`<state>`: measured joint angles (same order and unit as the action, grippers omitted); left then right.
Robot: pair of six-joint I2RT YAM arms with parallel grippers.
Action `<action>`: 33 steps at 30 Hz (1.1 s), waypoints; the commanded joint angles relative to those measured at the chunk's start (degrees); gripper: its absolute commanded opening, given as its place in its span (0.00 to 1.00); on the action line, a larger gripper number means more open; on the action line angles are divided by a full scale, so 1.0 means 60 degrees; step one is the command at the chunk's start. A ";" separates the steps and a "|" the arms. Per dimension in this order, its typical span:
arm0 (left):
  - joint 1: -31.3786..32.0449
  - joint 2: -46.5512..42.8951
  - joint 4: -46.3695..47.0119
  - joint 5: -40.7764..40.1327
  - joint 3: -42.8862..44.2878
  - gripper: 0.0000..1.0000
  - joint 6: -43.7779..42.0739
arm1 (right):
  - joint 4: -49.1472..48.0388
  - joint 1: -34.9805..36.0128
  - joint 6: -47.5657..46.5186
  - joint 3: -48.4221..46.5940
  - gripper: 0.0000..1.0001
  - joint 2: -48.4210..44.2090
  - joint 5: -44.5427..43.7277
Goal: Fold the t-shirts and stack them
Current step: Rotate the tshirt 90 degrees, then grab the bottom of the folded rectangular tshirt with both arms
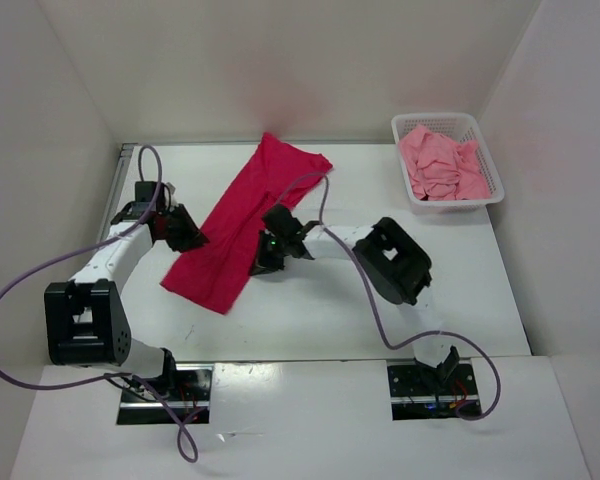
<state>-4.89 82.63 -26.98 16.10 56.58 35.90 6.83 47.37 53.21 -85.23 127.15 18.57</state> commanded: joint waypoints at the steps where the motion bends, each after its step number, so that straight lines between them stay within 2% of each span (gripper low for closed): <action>1: 0.0679 0.0027 0.0103 -0.0046 -0.0069 0.31 -0.0314 | 0.0823 -0.0892 -0.1015 0.1764 0.00 -0.1559 -0.0912; 6: 0.1867 0.0641 0.0190 0.0056 -0.0069 0.36 -0.0109 | 0.1906 -0.2035 -0.2376 0.4402 0.00 -0.4211 -0.0737; 8: 0.2509 0.0744 0.0277 0.0158 -0.0216 0.38 0.0066 | 0.2403 -0.2344 -0.2656 0.4988 0.05 -0.4855 -0.0635; 11: 0.3068 0.0745 0.0074 0.0159 -0.0522 0.41 0.0066 | 0.2772 -0.2432 -0.2615 0.5297 0.35 -0.5283 -0.0444; 14: 0.3463 0.0643 -0.0190 0.0159 -0.0918 0.43 0.0066 | 0.2919 -0.2432 -0.1971 0.5852 0.50 -0.6146 -0.0443; 21: 0.4840 0.0525 -0.0848 0.0291 -0.1767 0.49 0.0664 | 0.2875 -0.2228 -0.0667 0.7495 0.51 -0.7612 0.0054; 25: 0.4842 -0.0292 -0.1069 0.0102 -0.2265 0.55 0.1178 | 0.2598 -0.1789 -0.0343 0.7774 0.51 -0.7599 0.0434; 27: 0.4842 -0.0935 -0.1346 -0.0220 -0.2266 0.55 0.1544 | 0.2597 -0.1700 -0.0343 0.7775 0.51 -0.7497 0.0523; 31: 0.4842 -0.1321 -0.1465 -0.0603 -0.2528 0.55 0.1956 | 0.2260 -0.1700 -0.0051 0.8096 0.45 -0.7584 0.0611; 33: 0.4842 -0.1016 -0.0954 -0.0136 -0.2865 0.55 0.2073 | 0.2041 -0.1700 -0.0050 0.8184 0.40 -0.7482 0.0698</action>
<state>24.40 75.09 -33.43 14.52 41.98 45.34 21.93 36.64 51.33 -37.71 82.56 21.30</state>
